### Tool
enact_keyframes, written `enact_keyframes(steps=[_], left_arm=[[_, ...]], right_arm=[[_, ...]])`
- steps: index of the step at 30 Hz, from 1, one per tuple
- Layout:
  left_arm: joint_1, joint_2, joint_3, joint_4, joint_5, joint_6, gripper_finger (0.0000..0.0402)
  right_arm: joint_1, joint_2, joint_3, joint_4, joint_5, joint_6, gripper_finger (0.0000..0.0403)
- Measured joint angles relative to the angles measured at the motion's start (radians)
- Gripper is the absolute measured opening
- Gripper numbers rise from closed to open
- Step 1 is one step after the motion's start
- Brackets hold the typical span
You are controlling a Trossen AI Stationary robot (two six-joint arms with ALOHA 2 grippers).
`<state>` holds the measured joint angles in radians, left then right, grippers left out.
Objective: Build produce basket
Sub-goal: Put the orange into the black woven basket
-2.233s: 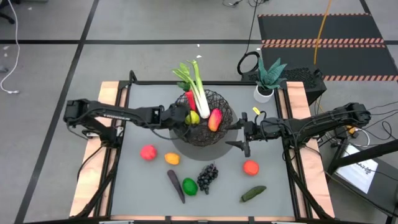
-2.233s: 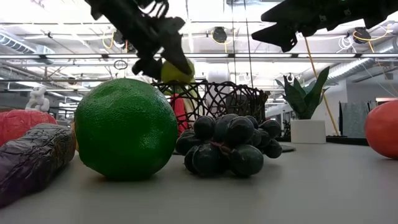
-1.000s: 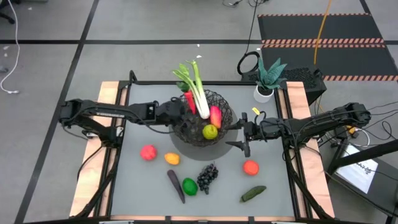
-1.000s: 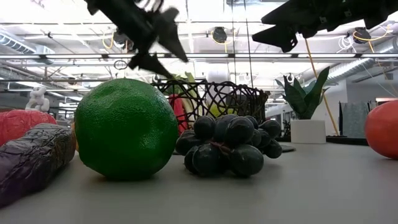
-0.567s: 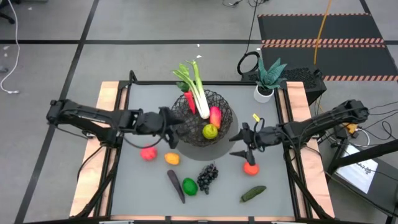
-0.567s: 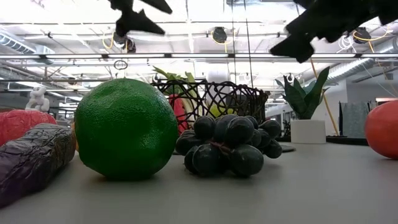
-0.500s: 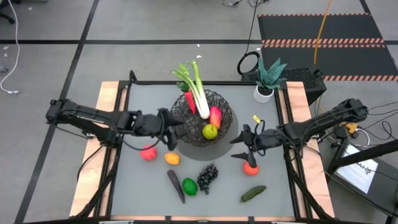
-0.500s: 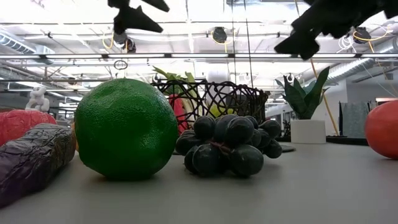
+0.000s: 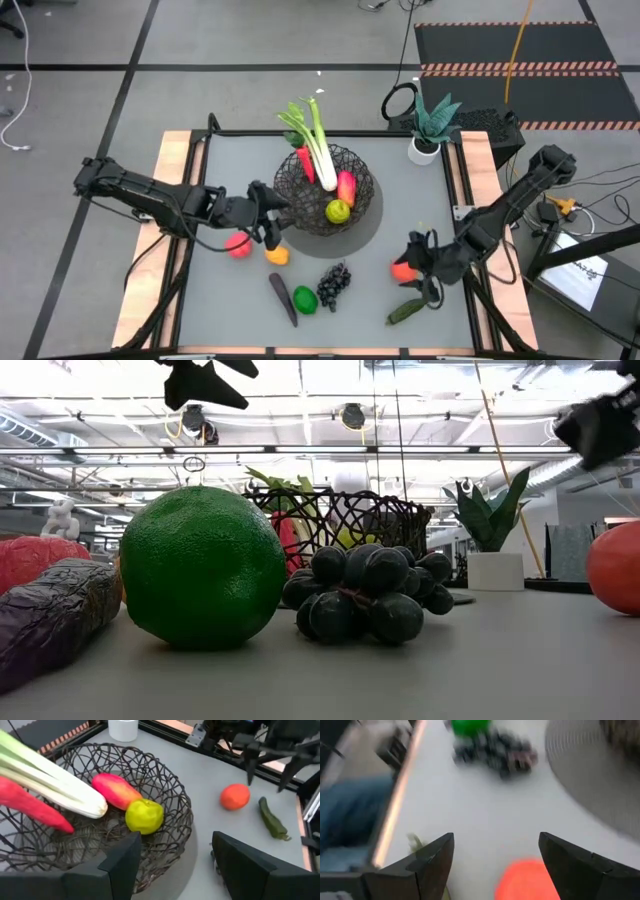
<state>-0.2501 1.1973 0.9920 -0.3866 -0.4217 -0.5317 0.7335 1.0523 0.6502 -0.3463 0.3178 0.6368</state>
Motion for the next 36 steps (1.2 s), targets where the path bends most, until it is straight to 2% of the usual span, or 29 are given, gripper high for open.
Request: enact_keyframes(steps=[8,16,22,25,36], left_arm=[[-0.021,0.019,0.000,0.048,-0.052,-0.050,0.0243],[-0.021,0.028,0.000,0.073,-0.059,-0.025,0.0243],[-0.021,0.029,0.000,0.070,-0.059,-0.012,0.0244],[-0.021,0.029,0.000,0.071,-0.058,0.001,0.0244],[-0.020,0.029,0.000,0.110,-0.058,0.055,0.0244]], right_arm=[[0.043,0.069,0.000,-0.165,0.106,0.103,0.0328],[0.034,0.142,-0.001,-0.159,0.097,0.205,0.0356],[0.005,0.194,-0.001,-0.159,0.021,0.242,0.0357],[-0.006,0.217,-0.001,-0.158,0.019,0.223,0.0353],[-0.009,0.225,-0.001,-0.139,0.003,0.139,0.0307]])
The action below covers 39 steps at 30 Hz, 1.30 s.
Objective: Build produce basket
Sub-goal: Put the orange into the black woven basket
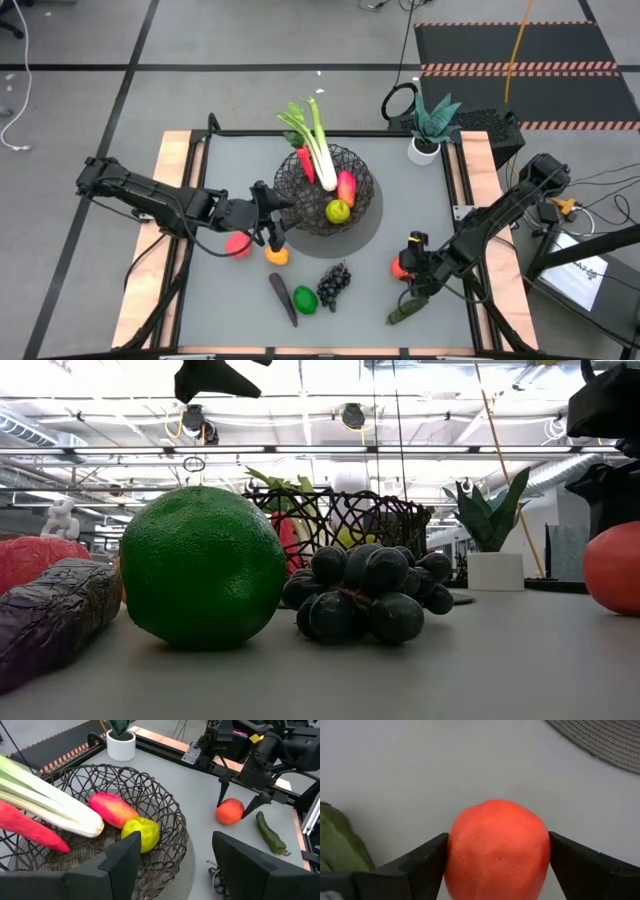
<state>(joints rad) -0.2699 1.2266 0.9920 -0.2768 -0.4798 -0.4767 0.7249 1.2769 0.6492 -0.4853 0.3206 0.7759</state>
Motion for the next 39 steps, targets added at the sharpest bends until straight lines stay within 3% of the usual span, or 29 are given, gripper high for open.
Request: enact_keyframes(steps=[7,13,26,32,39], left_arm=[[0.000,0.000,0.000,0.001,0.000,-0.003,0.0244],[0.000,0.000,0.000,0.025,-0.001,0.001,0.0244],[0.000,0.000,0.000,0.047,-0.001,0.011,0.0244],[0.000,0.000,0.000,0.047,-0.001,0.011,0.0244],[0.000,0.000,0.000,0.047,-0.001,0.010,0.0244]], right_arm=[[0.000,-0.062,-0.002,0.075,0.012,-0.046,0.0311],[-0.007,-0.151,-0.002,0.249,0.018,-0.170,0.0312],[-0.074,-0.331,-0.002,0.588,0.015,-0.628,0.0312],[-0.155,-0.410,-0.001,0.688,0.016,-0.768,0.0312],[-0.277,-0.452,-0.001,0.690,-0.076,-0.768,0.0312]])
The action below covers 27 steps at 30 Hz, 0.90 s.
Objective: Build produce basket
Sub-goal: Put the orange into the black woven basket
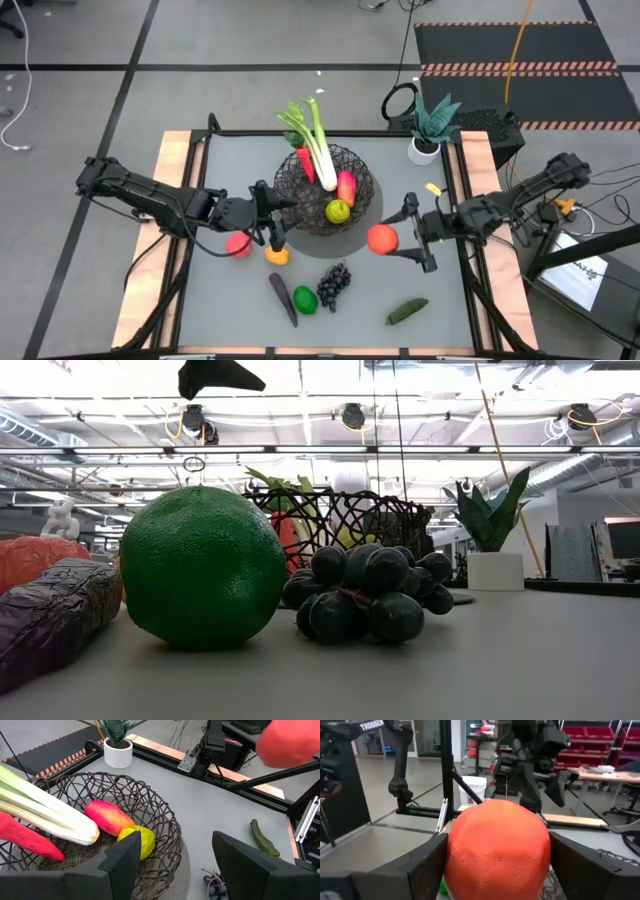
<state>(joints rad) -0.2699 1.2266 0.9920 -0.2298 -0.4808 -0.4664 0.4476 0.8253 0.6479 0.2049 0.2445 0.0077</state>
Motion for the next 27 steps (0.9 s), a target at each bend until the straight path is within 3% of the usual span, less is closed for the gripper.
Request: enact_keyframes(steps=[5,9,14,17,27], left_arm=[[0.000,0.000,0.000,0.000,0.000,0.013,0.0244],[0.000,0.000,0.000,0.000,0.000,0.014,0.0244],[0.000,0.000,0.000,0.000,0.000,0.013,0.0244],[0.000,0.000,0.000,0.000,-0.001,0.009,0.0244],[0.000,0.000,0.000,0.000,-0.001,-0.009,0.0244]], right_arm=[[-0.032,0.022,0.000,0.016,-0.012,0.035,0.0312],[-0.059,0.036,0.000,0.026,-0.010,0.162,0.0312],[-0.062,0.061,0.000,0.179,-0.036,0.321,0.0312],[-0.047,0.084,0.000,0.246,-0.095,0.322,0.0312],[-0.040,0.119,0.000,0.269,-0.089,0.233,0.0312]])
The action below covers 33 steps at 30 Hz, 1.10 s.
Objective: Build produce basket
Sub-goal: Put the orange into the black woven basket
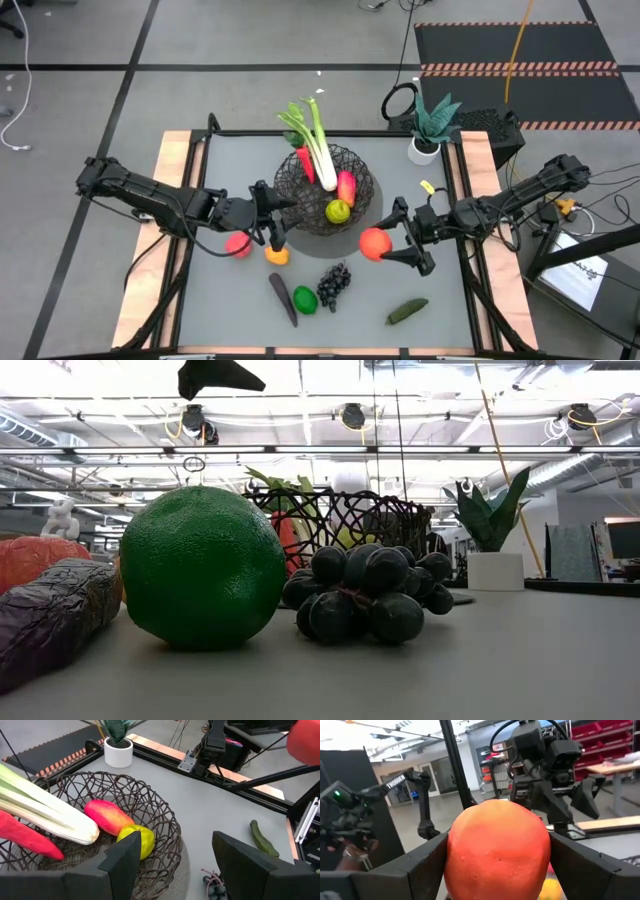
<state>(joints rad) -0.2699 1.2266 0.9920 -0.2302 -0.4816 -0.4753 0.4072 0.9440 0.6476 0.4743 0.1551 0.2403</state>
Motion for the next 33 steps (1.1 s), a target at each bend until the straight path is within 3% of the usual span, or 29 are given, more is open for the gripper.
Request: enact_keyframes(steps=[18,28,33], left_arm=[[-0.044,0.017,0.000,-0.001,-0.001,-0.052,0.0244],[-0.064,0.057,0.003,0.033,0.000,-0.084,0.0244],[-0.068,0.060,0.000,0.031,0.002,-0.105,0.0244]], right_arm=[[0.000,0.000,0.000,-0.008,-0.003,-0.385,0.0312],[0.000,0.000,0.000,-0.006,-0.002,-0.417,0.0312],[-0.007,0.000,0.000,0.008,0.001,-0.332,0.0312]])
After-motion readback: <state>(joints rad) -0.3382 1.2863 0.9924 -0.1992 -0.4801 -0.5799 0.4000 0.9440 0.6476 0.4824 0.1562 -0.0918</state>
